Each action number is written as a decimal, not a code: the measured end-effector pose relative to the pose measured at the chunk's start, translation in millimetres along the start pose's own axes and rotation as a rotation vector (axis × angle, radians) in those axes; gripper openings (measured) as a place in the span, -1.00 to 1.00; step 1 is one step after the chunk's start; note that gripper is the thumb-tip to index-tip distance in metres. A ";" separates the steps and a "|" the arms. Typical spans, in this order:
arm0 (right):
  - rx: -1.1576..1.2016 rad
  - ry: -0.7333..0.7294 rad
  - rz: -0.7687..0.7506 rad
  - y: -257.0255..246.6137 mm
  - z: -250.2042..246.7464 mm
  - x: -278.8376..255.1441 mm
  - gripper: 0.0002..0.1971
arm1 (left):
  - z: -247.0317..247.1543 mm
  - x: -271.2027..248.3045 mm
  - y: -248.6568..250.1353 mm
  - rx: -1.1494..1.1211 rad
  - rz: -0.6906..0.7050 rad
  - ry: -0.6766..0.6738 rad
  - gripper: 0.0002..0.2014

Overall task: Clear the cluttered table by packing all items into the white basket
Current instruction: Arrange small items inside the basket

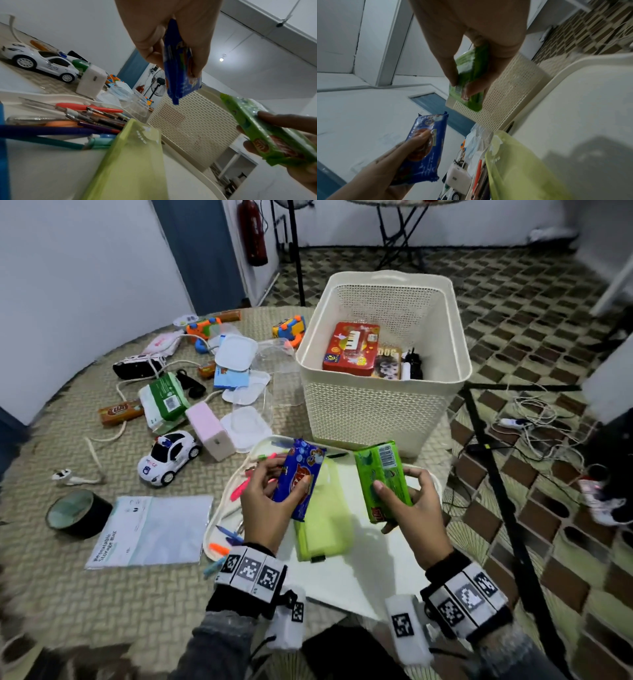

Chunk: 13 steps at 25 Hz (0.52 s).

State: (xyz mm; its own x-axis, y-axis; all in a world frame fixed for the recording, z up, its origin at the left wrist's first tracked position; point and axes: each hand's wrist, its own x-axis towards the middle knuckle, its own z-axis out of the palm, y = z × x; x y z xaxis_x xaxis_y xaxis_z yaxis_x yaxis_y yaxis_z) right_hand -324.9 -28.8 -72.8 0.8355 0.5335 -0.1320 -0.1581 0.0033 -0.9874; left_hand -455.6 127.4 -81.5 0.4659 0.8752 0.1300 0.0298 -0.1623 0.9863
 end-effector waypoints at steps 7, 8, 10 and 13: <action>0.014 0.200 -0.023 -3.6 -56.5 -33.8 -0.65 | 45.6 -36.5 16.0 -0.018 0.038 -0.193 -0.63; 0.011 0.229 -0.031 -4.3 -63.8 -35.5 -0.65 | 53.4 -39.0 17.8 -0.020 0.047 -0.224 -0.64; 0.017 0.276 -0.044 -6.1 -76.0 -37.1 -0.66 | 68.0 -43.0 22.5 -0.027 0.056 -0.261 -0.64; 0.040 0.328 -0.049 -9.9 -96.0 -34.0 -0.65 | 92.7 -45.9 29.3 -0.027 0.073 -0.306 -0.66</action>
State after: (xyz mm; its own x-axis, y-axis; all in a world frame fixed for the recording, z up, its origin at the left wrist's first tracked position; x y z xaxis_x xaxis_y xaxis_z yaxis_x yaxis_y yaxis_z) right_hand -301.3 -128.1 -66.9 0.9664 0.2316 -0.1115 -0.1285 0.0595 -0.9899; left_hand -394.2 40.3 -68.1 0.7105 0.6834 0.1679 -0.0348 -0.2042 0.9783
